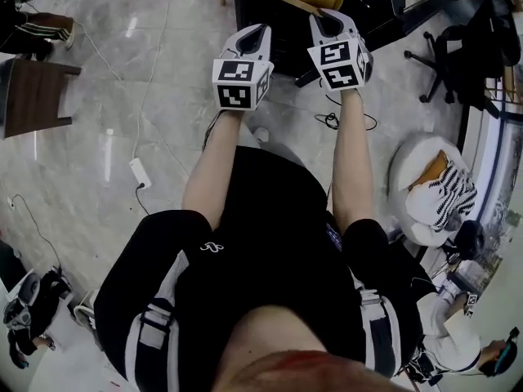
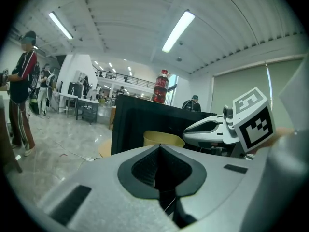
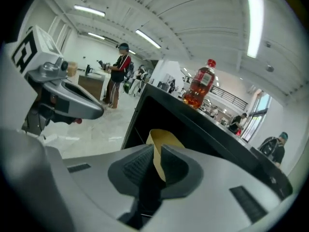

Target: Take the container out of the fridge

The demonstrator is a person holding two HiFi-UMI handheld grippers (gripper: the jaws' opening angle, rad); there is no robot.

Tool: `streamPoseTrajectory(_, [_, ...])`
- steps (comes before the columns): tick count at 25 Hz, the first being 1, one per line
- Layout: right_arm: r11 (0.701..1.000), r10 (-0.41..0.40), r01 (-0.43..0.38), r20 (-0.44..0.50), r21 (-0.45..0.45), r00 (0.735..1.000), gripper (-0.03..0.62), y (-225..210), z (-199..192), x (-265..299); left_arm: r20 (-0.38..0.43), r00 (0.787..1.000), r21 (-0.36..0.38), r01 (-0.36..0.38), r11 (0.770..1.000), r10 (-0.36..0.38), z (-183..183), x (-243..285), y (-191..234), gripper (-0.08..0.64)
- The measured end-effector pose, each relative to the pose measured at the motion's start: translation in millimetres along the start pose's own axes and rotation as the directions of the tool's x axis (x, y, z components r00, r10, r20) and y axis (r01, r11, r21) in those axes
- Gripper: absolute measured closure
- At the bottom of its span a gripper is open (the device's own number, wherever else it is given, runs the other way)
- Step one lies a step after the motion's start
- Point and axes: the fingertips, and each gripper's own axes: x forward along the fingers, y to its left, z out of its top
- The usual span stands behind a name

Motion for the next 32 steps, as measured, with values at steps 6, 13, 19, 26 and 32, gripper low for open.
streamPoseTrajectory(6, [0.963, 0.057, -0.096, -0.156, -0.251, 0.986, 0.577, 7.6, -4.5, 41.7, 0.016, 1.000, -0.037, -0.020, 0.999, 0.021, 5.6, 5.7, 16.8, 0.551])
streamPoseTrajectory(13, [0.917, 0.065, -0.175, -0.299, -0.357, 0.952, 0.577, 6.6, -19.6, 75.5, 0.023, 0.999, -0.061, -0.031, 0.998, 0.033, 8.5, 8.8, 43.9, 0.551])
streamPoseTrajectory(19, [0.902, 0.094, -0.234, -0.364, -0.364, 0.927, 0.577, 9.4, -31.1, 89.7, 0.018, 0.999, -0.071, -0.043, 0.997, 0.044, 8.7, 10.1, 61.0, 0.551])
streamPoseTrajectory(26, [0.925, 0.118, -0.226, -0.335, -0.305, 0.935, 0.577, 15.0, -27.1, 83.8, 0.011, 0.999, -0.066, -0.039, 0.997, 0.039, 8.8, 11.1, 58.5, 0.551])
streamPoseTrajectory(32, [0.983, 0.152, -0.167, -0.172, -0.078, 0.973, 0.578, 27.0, -5.5, 48.7, -0.001, 1.000, -0.064, -0.031, 0.997, 0.031, 1.9, 5.3, 48.6, 0.551])
